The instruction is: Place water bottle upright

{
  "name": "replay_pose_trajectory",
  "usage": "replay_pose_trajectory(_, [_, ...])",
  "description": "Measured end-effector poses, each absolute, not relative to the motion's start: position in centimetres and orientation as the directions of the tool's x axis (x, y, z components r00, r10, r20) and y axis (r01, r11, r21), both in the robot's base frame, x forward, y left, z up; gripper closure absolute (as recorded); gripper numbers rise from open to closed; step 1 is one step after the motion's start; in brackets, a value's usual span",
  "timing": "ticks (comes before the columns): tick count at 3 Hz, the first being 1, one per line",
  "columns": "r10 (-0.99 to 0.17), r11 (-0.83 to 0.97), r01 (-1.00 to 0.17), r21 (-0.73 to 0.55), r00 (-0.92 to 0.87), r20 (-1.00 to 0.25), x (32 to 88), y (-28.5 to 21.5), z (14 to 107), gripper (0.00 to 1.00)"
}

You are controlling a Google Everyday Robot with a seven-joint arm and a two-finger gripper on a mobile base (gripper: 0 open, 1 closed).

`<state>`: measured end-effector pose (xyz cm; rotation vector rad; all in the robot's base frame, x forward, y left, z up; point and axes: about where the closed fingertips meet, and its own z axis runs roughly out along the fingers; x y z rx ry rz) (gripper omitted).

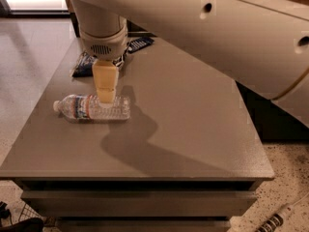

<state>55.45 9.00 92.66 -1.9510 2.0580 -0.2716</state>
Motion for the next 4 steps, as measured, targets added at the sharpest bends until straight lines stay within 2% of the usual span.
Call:
replay_pose_trajectory(1, [-0.996, 0.064, -0.941, -0.333, -0.039, -0.081, 55.5, 9.0, 92.7, 0.00])
replay_pose_trajectory(4, [-0.992, -0.006, -0.991, -0.137, 0.023, -0.125, 56.0, 15.9, 85.9, 0.00])
